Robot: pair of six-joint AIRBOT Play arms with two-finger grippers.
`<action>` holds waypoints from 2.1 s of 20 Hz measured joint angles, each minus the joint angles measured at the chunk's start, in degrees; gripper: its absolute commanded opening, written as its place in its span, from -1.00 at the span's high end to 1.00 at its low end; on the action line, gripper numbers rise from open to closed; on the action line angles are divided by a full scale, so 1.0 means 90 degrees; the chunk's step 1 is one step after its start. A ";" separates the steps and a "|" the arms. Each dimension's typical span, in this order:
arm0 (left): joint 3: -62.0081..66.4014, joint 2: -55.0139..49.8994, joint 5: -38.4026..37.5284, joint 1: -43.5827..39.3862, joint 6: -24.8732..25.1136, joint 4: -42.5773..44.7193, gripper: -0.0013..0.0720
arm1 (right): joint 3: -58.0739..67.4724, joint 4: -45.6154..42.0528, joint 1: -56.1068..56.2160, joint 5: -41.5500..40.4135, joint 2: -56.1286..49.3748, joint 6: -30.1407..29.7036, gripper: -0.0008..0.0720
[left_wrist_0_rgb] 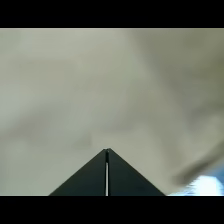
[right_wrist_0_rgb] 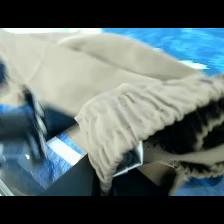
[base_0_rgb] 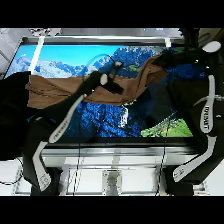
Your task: Fold the clothes and pants, and hang the long-sleeved shirts on hangers.
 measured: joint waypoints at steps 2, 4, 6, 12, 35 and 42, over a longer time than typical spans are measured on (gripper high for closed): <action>0.0000 0.0512 -0.0260 0.0503 -0.0272 0.0692 0.95 | 0.0102 -0.0177 0.0612 -0.0274 -0.0087 0.0039 0.92; 0.0002 0.0984 -0.0522 0.1025 -0.0435 0.1090 0.95 | 0.0155 -0.0376 0.1256 -0.0641 -0.0265 0.0046 0.92; 0.0002 0.1401 -0.0809 0.1545 -0.0534 0.1314 0.94 | 0.0182 -0.0563 0.1904 -0.1020 -0.0534 0.0049 0.92; -0.0007 0.1999 -0.1537 0.2611 -0.0556 0.1576 0.95 | 0.0209 -0.0695 0.3313 -0.2217 -0.1515 0.0049 0.91; -0.0012 0.2101 -0.1809 0.2960 -0.0364 0.1654 0.95 | -0.1831 -0.0736 0.0903 -0.1154 -0.1239 0.1297 -0.96; -0.0012 0.2101 -0.1809 0.2960 -0.0362 0.1654 0.95 | -0.2101 0.0692 0.1003 -0.1763 -0.1571 0.1095 -0.91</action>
